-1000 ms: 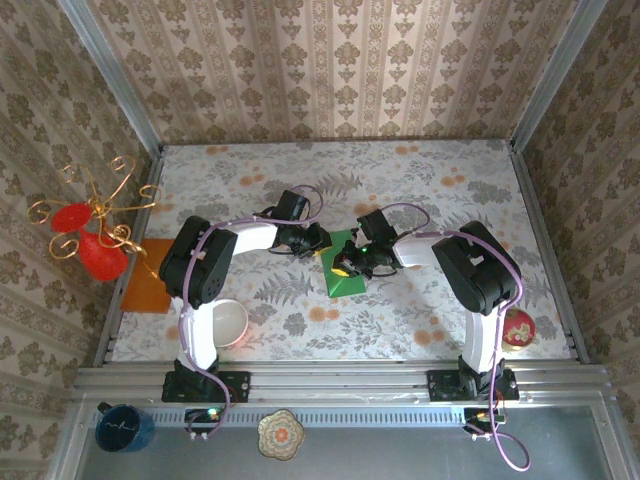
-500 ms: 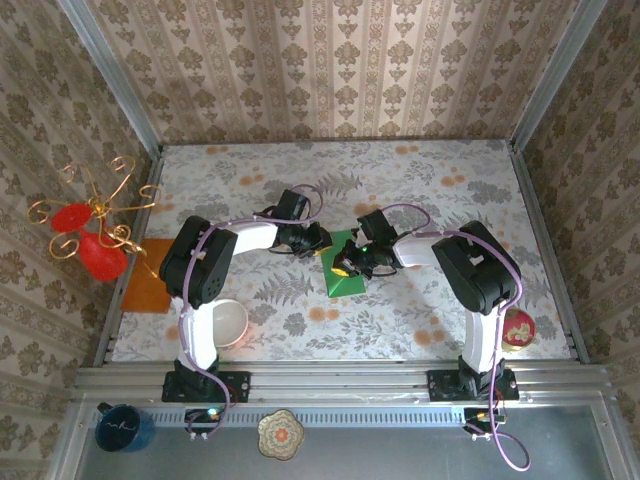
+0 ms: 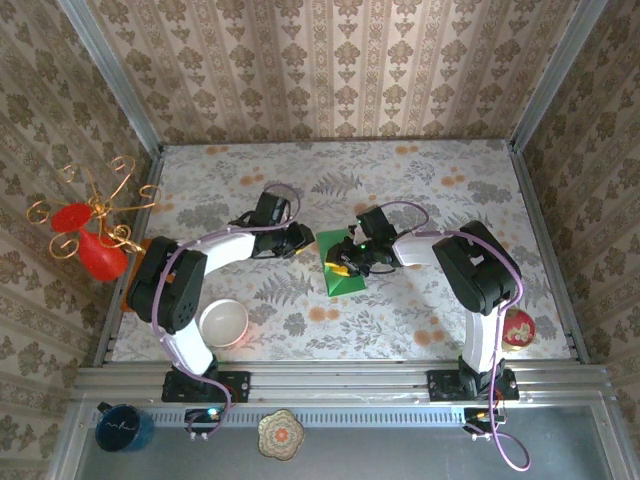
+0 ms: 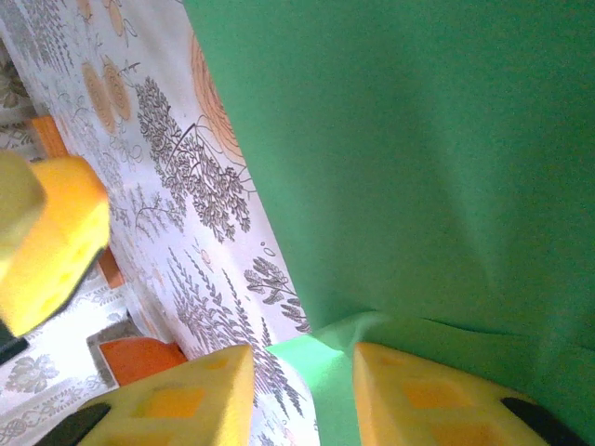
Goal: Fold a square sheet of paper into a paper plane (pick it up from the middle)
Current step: Fold the triangle a second time at the center of the table.
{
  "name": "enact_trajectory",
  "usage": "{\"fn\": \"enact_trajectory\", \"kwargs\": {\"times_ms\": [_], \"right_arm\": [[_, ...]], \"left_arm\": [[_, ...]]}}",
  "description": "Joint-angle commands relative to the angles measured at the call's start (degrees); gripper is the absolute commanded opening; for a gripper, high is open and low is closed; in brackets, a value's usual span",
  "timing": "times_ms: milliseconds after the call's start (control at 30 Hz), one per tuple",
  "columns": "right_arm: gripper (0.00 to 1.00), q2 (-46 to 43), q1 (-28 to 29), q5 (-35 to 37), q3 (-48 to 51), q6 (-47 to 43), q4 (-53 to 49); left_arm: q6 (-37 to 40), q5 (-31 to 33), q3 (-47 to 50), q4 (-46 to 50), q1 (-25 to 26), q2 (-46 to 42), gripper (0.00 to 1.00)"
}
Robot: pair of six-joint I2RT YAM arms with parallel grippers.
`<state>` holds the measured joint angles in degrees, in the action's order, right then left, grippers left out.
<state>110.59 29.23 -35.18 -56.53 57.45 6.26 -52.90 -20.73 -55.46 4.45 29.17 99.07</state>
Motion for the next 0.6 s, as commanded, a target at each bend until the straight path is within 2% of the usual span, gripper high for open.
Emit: {"fn": "enact_trajectory", "kwargs": {"times_ms": [0,167,367,567], "right_arm": [[0.37,1.74,-0.23,3.14,1.14,0.29,-3.92],[0.34,1.56,-0.23,3.71,1.34,-0.03,-4.65],[0.18,1.82,-0.23,4.46,0.9,-0.48,-6.45],[0.06,2.44,-0.23,4.94,0.01,-1.2,-8.61]], "left_arm": [[-0.47,1.04,2.11,-0.5,0.95,-3.08,0.32],[-0.29,1.52,3.47,-0.05,3.87,-4.62,0.25],[-1.43,1.33,3.61,-0.25,7.66,-3.51,0.11],[-2.55,-0.51,3.14,-2.09,9.27,-0.09,0.01]]}}
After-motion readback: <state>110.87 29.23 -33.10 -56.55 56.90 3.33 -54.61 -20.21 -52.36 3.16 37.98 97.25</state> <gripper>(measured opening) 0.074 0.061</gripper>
